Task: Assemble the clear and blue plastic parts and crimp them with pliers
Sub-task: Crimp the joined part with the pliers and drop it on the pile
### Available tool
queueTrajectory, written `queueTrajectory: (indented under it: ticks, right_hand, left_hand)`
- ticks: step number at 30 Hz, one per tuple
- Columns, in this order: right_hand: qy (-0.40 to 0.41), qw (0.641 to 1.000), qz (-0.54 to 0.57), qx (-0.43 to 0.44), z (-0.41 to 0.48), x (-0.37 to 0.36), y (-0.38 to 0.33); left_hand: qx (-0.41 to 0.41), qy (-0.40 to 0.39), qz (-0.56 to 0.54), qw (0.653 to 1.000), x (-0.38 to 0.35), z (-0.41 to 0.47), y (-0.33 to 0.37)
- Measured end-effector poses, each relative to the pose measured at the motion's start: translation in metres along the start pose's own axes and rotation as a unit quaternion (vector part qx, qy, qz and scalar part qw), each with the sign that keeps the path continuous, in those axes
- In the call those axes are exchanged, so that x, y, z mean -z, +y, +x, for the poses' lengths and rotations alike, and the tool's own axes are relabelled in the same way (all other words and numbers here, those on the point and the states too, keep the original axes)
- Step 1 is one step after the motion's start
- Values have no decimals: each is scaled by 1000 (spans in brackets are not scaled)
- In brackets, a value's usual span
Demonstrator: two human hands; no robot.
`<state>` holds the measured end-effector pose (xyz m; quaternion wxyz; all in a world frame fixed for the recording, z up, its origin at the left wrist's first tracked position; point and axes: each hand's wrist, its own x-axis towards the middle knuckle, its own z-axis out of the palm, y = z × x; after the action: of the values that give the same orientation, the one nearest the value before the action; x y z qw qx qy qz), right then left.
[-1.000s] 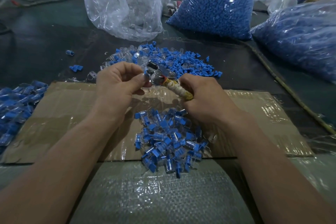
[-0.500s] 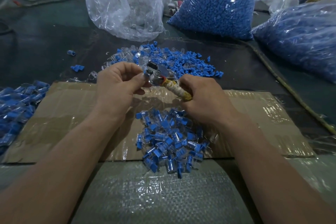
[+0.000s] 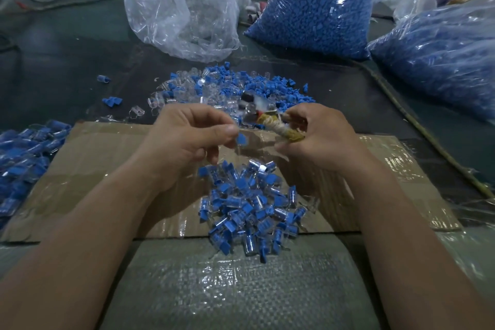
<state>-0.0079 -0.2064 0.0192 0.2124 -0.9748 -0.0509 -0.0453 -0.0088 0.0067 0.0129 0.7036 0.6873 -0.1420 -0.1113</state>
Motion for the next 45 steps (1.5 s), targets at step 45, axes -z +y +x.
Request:
queueTrajectory:
  ticks: [45]
  right_hand:
    - [-149, 989, -4, 11, 3, 3, 10]
  left_hand:
    - [5, 153, -18, 988, 3, 5, 1]
